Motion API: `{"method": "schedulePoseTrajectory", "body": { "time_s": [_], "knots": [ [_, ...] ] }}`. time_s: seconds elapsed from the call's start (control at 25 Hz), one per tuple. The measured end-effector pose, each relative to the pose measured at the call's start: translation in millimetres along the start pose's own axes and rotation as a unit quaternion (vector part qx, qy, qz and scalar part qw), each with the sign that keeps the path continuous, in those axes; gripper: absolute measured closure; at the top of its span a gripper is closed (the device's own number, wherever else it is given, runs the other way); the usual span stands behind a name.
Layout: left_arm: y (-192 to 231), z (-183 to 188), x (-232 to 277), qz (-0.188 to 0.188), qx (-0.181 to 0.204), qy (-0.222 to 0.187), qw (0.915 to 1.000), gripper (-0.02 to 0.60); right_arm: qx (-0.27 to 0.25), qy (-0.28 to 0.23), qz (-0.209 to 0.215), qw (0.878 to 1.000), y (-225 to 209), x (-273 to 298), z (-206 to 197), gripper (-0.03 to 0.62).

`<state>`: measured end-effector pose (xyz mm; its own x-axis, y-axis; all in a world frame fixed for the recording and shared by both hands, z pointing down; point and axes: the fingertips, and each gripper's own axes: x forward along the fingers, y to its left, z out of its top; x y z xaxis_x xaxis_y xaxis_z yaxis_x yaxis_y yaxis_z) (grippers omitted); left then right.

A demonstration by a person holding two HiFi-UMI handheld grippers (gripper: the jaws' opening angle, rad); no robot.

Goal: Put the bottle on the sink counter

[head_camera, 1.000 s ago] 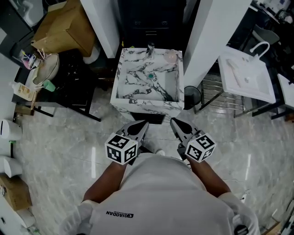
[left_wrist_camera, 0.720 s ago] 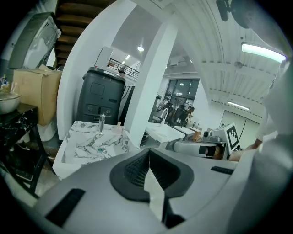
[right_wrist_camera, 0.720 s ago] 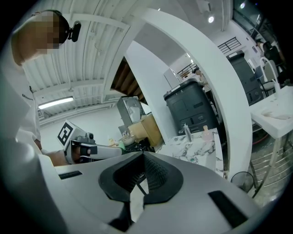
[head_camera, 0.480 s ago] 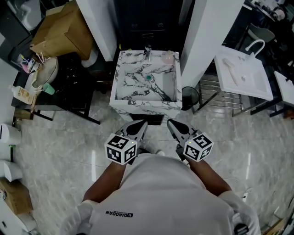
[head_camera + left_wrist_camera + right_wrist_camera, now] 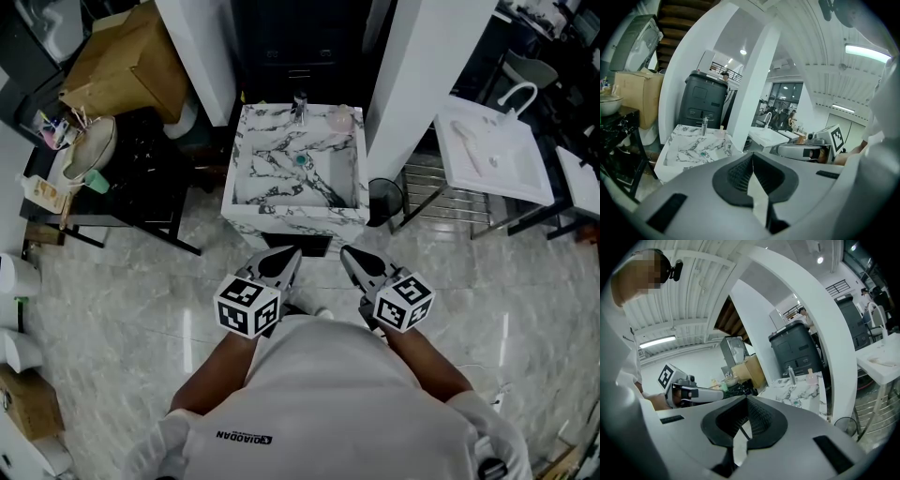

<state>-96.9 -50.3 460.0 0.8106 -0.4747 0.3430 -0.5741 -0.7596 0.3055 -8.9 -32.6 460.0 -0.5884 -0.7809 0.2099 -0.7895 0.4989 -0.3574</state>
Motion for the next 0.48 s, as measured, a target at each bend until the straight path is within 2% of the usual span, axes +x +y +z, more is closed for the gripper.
{"method": "schedulePoseTrajectory", "body": {
  "time_s": [0.48],
  "knots": [
    [-2.7,3.5,-2.3,0.004,0.005,-0.004,1.0,0.566,-0.004,-0.001,0.008,1.0,3.0,-0.5,1.5,0.554]
  ]
}}
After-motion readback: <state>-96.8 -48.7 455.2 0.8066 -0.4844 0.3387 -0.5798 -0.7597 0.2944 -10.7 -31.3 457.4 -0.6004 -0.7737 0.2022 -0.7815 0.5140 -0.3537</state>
